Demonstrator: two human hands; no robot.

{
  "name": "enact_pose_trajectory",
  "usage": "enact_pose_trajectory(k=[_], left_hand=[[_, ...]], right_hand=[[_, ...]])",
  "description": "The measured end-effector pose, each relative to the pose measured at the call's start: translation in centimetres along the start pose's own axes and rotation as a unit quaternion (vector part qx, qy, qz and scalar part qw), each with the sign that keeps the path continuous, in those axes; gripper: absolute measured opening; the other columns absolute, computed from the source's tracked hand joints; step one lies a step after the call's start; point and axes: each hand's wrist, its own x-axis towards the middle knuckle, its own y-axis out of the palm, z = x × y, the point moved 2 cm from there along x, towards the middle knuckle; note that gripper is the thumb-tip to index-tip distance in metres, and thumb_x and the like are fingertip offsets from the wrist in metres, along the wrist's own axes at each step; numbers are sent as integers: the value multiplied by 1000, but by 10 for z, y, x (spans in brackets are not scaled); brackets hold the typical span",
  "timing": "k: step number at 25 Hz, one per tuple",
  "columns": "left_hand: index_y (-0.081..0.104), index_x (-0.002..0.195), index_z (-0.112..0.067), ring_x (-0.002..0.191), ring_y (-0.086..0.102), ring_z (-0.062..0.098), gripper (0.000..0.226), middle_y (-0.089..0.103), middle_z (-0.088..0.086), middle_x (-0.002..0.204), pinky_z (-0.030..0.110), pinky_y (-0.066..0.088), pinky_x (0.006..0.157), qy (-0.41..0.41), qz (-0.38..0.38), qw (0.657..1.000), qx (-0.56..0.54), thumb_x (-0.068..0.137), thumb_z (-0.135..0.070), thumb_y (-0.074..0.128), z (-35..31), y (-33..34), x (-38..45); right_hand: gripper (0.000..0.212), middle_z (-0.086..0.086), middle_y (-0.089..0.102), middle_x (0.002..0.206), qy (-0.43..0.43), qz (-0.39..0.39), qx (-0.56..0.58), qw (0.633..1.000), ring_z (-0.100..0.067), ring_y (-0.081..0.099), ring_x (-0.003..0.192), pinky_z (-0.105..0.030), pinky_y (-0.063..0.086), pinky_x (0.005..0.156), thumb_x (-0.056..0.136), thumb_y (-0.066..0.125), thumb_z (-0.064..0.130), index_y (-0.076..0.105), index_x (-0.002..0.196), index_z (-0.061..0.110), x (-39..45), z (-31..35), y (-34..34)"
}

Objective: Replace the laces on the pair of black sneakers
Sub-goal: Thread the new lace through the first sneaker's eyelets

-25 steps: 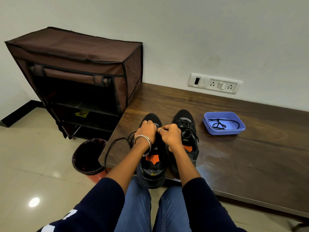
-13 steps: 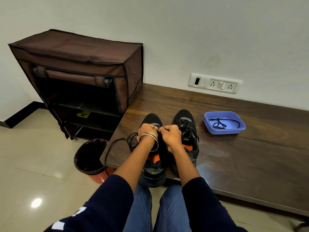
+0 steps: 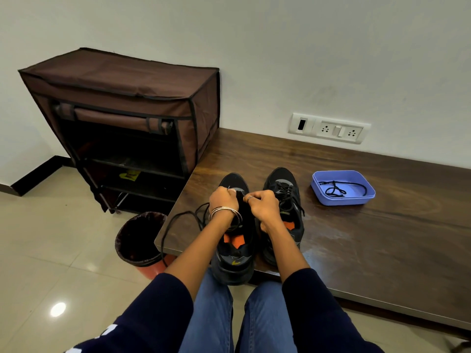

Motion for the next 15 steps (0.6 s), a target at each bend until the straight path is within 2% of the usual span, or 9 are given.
enact_pose_trajectory(k=[2,3,5,7,10,13,15], left_hand=[[69,93,-1,97,59,36,30,67,19,100,36,43,76,-5,27,998,-53,96,-23,49,6,-5,3],[67,80,-5,89,58,34,28,65,17,89,34,42,72,-9,35,997,-64,94,-23,51,9,-7,3],[50,59,-12,74,53,30,35,56,11,69,34,40,64,-13,27,998,-61,92,-25,55,11,-7,3],[46,54,-13,71,53,28,40,51,5,61,35,44,66,-15,18,999,-48,89,-26,60,10,-1,5],[54,52,-19,83,61,28,37,60,1,67,42,50,88,-37,18,998,-46,86,-30,65,5,5,7],[59,54,-23,91,62,29,34,68,4,82,46,47,92,-48,11,998,-33,86,-33,65,5,10,7],[68,65,-23,96,61,28,26,70,5,90,44,44,95,-56,13,998,-26,87,-35,64,6,11,8]], right_hand=[[16,-6,69,87,-4,1,-8,1000,-15,61,80,-26,46,67,90,63,13,77,92,6,-1,3,1],[16,-6,68,84,-8,1,-12,1000,-15,60,78,-27,47,66,90,62,12,77,90,4,-2,4,2],[20,-6,65,75,-24,-1,-34,999,-15,56,73,-26,42,60,90,60,10,74,82,-2,-4,5,2],[26,-6,60,67,-34,-3,-51,998,-14,50,64,-26,34,51,90,58,10,69,72,-5,-5,5,0],[35,0,53,56,-40,-7,-49,998,-10,41,53,-22,28,44,90,56,8,60,55,5,-6,4,-1],[41,2,42,49,-53,-2,-49,997,-10,35,49,-20,24,39,88,54,5,48,48,11,-7,4,-1],[46,4,34,45,-58,-2,-57,997,-10,30,47,-21,22,38,86,52,3,40,44,15,-8,6,-1]])
